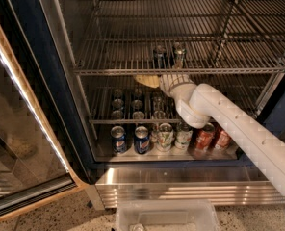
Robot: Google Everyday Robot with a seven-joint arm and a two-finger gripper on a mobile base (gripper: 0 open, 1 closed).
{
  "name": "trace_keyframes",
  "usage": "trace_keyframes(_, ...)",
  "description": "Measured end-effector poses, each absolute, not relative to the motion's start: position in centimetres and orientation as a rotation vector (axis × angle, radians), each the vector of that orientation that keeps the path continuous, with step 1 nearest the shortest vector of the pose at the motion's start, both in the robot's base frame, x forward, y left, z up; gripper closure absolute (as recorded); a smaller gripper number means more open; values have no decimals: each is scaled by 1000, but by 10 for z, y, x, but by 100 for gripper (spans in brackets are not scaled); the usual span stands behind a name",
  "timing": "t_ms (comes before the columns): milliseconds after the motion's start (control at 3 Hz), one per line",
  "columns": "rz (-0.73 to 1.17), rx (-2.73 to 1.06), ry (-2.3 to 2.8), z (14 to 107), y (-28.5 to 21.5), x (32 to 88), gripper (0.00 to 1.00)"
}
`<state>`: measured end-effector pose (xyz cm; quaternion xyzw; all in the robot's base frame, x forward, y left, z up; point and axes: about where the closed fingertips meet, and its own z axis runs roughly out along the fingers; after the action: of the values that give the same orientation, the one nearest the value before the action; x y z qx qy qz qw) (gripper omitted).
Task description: Pick pepsi can from middle shelf of fridge
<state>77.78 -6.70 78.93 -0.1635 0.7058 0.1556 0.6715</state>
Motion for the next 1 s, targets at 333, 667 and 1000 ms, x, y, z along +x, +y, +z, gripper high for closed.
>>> trace_keyframes(333, 349, -381, 1593, 789, -65, 786, 0)
trace_keyframes(667, 340, -399, 1594, 789, -63, 797, 0)
trace_keyframes(1000, 329, -414, 1591, 790, -61, 810, 0)
